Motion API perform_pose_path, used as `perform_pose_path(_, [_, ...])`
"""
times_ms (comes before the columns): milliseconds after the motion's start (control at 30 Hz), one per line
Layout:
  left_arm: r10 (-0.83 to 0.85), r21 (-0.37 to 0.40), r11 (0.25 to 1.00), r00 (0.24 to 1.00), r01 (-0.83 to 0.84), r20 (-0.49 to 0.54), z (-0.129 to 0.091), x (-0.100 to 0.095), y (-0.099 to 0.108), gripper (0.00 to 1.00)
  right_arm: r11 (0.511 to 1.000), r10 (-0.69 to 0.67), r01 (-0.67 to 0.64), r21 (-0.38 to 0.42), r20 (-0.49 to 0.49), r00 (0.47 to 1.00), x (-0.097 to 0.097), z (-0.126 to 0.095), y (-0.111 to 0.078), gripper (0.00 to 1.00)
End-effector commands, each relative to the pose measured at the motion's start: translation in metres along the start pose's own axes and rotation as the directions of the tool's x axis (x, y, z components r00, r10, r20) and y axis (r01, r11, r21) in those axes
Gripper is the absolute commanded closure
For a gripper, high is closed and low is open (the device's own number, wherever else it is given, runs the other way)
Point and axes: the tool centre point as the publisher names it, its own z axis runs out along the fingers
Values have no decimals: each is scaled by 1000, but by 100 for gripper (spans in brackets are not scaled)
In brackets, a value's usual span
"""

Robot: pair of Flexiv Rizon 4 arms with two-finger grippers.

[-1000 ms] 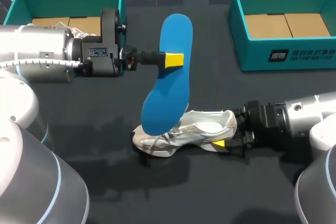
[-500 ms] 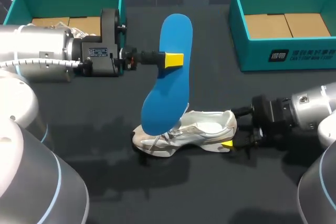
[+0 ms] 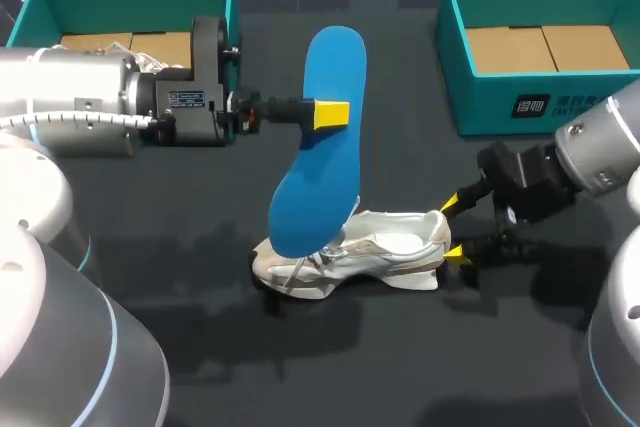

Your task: Take the shoe out of the shoebox, open the shoe tongue, remove and reinsert the insole, then place the shoe into the shoebox

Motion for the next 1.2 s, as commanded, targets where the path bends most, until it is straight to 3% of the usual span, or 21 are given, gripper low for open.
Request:
perform_pose_path(33, [0,3,1000,1000,0,-1,2,-1,1,100,960,7,-14,281,25,1000,8,-25,10,0])
perform_pose_path(267, [0,3,1000,1000,0,-1,2,-1,1,100,881,31,-41,471,30,999,5,-39,30,0])
perform_pose_path(433, [0,3,1000,1000,0,-1,2,-1,1,100,834,14,-31,550,35,999,4,-40,39,0])
perform_pose_path(767, [0,3,1000,1000,0,-1,2,-1,1,100,797,-102,55,602,45,994,-1,-36,40,0])
perform_pose_path(1200, [0,3,1000,1000,0,-1,2,-1,1,100,769,-145,75,635,59,988,-3,-35,37,0])
